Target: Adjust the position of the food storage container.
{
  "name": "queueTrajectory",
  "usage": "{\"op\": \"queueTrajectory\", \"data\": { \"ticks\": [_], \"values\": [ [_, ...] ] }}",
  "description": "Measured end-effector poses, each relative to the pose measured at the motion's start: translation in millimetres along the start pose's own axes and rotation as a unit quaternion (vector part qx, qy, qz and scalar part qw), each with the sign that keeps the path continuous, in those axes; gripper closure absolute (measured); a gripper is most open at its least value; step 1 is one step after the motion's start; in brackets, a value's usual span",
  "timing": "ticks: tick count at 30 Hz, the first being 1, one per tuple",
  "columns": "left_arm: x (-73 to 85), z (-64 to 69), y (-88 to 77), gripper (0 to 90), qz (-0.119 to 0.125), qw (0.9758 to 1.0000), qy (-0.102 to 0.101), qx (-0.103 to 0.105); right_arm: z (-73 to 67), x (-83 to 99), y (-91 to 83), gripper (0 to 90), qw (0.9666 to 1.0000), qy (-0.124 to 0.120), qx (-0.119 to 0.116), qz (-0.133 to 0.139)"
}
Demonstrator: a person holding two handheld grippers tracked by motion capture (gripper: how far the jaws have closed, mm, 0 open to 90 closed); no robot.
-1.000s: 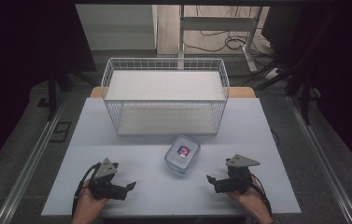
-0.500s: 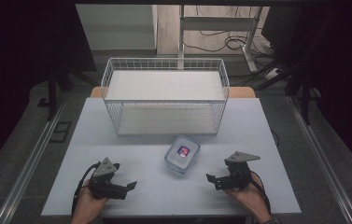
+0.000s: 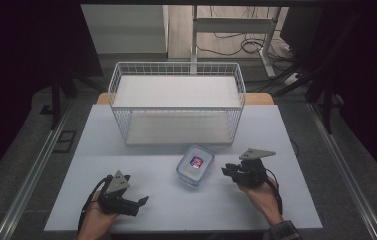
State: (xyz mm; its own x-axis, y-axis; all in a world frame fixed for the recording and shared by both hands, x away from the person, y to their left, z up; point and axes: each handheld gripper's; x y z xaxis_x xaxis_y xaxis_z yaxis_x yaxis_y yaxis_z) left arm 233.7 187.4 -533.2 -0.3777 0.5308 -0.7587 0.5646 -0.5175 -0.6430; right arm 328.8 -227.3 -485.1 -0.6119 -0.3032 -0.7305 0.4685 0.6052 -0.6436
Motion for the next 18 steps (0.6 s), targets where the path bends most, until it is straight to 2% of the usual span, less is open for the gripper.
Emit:
{"op": "queueTrajectory", "data": {
  "ticks": [3, 9, 11, 16, 18],
  "values": [
    [0.2, -0.8, -0.6, 2.7, 0.002, 1.0, 0.0, -0.004, 7.1, -13.9, 6.1, 88.7, 0.9999, -0.001, 0.007, 0.008],
    [1.4, -2.3, -0.1, 2.7, 0.001, 1.0, -0.002, -0.005, 19.3, -37.7, 33.2, 89.6, 0.9995, -0.003, 0.03, 0.008],
    [1.2, -2.0, 0.4, 2.7, 0.0, 1.0, 0.001, -0.004, 22.5, -44.1, 45.5, 89.5, 0.9998, -0.002, 0.021, 0.002],
    [0.7, -1.0, 0.2, 2.7, 0.0, 1.0, 0.003, -0.003, 25.2, -55.8, 76.4, 89.5, 0.9995, -0.027, 0.012, -0.015],
    [0.6, -1.3, 0.1, 2.7, 0.004, 1.0, -0.001, 0.001, 27.8, -59.0, 85.3, 89.4, 0.9992, -0.031, 0.0, -0.024]
  ]
}}
Point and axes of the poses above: each handheld gripper's, and its own axes: y roughly forward along the jaws, x roughly out of its underside, z roughly to its right, and after that the axes turned 9 degrees about y, right-handed
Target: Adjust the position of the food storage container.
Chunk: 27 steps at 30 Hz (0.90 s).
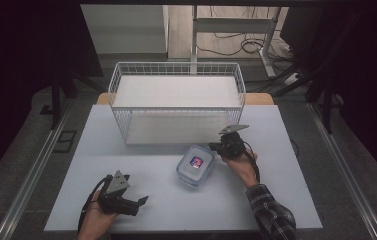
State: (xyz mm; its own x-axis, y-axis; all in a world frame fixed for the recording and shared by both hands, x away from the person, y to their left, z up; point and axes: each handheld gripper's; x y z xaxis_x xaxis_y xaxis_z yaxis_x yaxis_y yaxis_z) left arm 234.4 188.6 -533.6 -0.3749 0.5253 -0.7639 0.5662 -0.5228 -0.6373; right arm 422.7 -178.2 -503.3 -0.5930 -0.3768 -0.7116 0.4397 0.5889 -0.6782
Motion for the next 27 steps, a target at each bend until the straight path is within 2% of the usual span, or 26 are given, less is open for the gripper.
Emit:
{"op": "queueTrajectory", "data": {
  "ticks": [2, 4, 7, 9, 12, 16, 21, 27],
  "values": [
    [-0.2, -0.1, -0.6, 2.7, 0.004, 1.0, -0.005, 0.003, 2.1, -0.5, 6.4, 89.4, 0.9996, -0.008, -0.024, -0.014],
    [-0.3, -0.5, -1.2, 2.7, 0.007, 0.9999, -0.008, 0.005, 2.0, 1.7, 8.7, 89.5, 0.9993, -0.013, -0.027, -0.022],
    [-0.6, -1.2, -0.8, 2.7, 0.011, 0.9998, -0.016, 0.01, 2.3, 8.1, 4.7, 89.5, 0.9987, 0.006, -0.046, -0.023],
    [-1.1, -0.9, -0.3, 2.7, 0.01, 0.9997, -0.019, 0.014, -2.1, 13.0, 0.3, 89.5, 0.9981, 0.009, -0.054, -0.028],
    [-2.5, 0.0, 0.2, 2.7, 0.004, 0.9996, -0.021, 0.016, -12.7, 19.2, -6.4, 89.5, 0.9976, -0.003, -0.058, -0.037],
    [-3.6, -0.2, 0.0, 2.8, 0.005, 0.9992, -0.032, 0.025, -26.9, 28.8, -14.9, 89.4, 0.9969, 0.004, -0.065, -0.044],
    [-4.3, -0.6, -1.5, 3.8, 0.003, 0.9993, -0.034, 0.018, -38.6, 40.9, -24.5, 89.4, 0.996, 0.031, -0.068, -0.049],
    [-3.3, -2.7, -3.1, 4.8, 0.005, 0.9991, -0.04, 0.015, -49.7, 55.0, -35.8, 89.4, 0.9948, 0.047, -0.072, -0.055]
  ]
}}
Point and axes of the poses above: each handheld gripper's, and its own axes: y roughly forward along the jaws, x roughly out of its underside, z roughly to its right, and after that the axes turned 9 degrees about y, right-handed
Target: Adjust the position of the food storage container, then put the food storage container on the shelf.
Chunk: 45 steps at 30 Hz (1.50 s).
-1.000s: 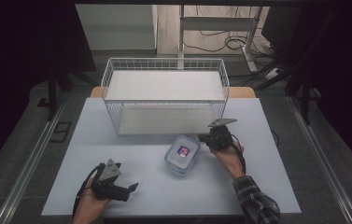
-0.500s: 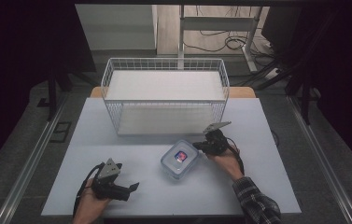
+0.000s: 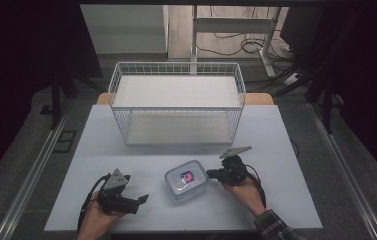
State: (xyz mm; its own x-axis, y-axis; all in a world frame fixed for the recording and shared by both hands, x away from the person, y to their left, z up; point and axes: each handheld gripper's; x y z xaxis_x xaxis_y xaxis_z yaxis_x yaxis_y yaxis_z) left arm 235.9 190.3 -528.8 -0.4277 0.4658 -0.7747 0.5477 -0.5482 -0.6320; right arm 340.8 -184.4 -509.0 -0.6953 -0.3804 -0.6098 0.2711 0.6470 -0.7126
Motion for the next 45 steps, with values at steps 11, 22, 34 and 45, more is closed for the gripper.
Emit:
{"op": "queueTrajectory", "data": {
  "ticks": [11, 22, 34, 45],
  "values": [
    [1.0, -2.0, -2.1, 5.7, -0.006, 1.0, 0.001, -0.006, -37.9, 24.2, 1.4, 89.3, 0.9989, -0.026, -0.021, -0.034],
    [1.4, -6.2, -5.2, 8.3, -0.015, 0.9997, -0.021, 0.0, -41.5, 41.4, -32.0, 58.4, 0.9983, -0.042, 0.031, 0.024],
    [-13.3, -3.1, -1.2, 8.3, 0.02, 0.9976, -0.033, 0.057, -45.7, 27.3, -28.9, 35.8, 0.9977, -0.043, 0.02, 0.048],
    [-48.5, 4.5, 38.9, 5.0, 0.021, 0.9935, -0.034, 0.107, -52.3, 4.4, 2.2, 19.5, 0.9986, -0.037, -0.013, 0.035]
  ]
}}
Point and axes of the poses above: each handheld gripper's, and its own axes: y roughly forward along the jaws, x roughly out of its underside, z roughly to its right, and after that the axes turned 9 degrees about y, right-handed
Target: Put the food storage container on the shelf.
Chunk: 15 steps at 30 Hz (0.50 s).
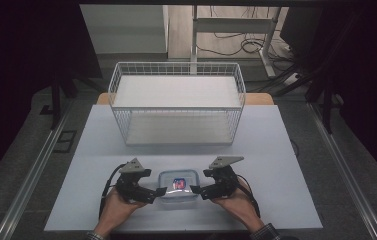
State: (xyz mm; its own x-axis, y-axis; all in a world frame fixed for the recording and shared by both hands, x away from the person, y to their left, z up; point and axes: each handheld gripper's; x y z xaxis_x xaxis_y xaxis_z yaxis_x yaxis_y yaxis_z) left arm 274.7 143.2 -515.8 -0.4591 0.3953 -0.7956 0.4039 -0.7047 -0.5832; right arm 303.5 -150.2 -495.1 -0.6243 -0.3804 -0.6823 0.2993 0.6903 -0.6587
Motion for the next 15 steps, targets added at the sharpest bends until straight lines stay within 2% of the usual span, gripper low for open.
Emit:
{"op": "queueTrajectory", "data": {
  "ticks": [2, 4, 6, 7, 8, 10, 11, 15],
  "values": [
    [-4.0, -1.1, 7.6, 5.0, -0.011, 0.9999, 0.005, 0.003, 0.5, -2.5, 6.4, 18.4, 1.0, 0.003, 0.001, -0.004],
    [-4.7, -1.6, 14.1, 5.0, -0.018, 0.9998, -0.001, 0.008, 1.1, -4.5, 13.2, 15.3, 0.9998, 0.007, -0.002, -0.016],
    [-2.1, -2.6, 18.2, 4.2, -0.022, 0.9992, -0.016, 0.029, 2.7, -5.2, 17.5, 14.6, 0.9993, 0.025, -0.017, -0.022],
    [-2.1, -2.6, 18.2, 4.4, -0.022, 0.9992, -0.016, 0.029, 3.9, -5.0, 19.1, 14.0, 0.9988, 0.032, -0.025, -0.027],
    [0.3, -3.6, 19.5, 4.5, -0.024, 0.9981, -0.031, 0.048, 5.1, -4.5, 20.4, 13.8, 0.9981, 0.039, -0.034, -0.033],
    [1.8, -3.0, 19.5, 6.6, -0.025, 0.997, -0.037, 0.064, 6.4, -2.4, 22.5, 15.2, 0.9962, 0.052, -0.055, -0.044],
    [2.3, -1.7, 19.4, 8.6, -0.024, 0.9969, -0.039, 0.063, 6.4, -1.5, 23.0, 15.7, 0.9951, 0.056, -0.065, -0.049],
    [2.9, 2.7, 14.6, 10.7, -0.024, 0.9978, -0.033, 0.053, 3.4, 1.1, 19.5, 19.5, 0.9959, 0.051, -0.06, -0.045]
  ]
}}
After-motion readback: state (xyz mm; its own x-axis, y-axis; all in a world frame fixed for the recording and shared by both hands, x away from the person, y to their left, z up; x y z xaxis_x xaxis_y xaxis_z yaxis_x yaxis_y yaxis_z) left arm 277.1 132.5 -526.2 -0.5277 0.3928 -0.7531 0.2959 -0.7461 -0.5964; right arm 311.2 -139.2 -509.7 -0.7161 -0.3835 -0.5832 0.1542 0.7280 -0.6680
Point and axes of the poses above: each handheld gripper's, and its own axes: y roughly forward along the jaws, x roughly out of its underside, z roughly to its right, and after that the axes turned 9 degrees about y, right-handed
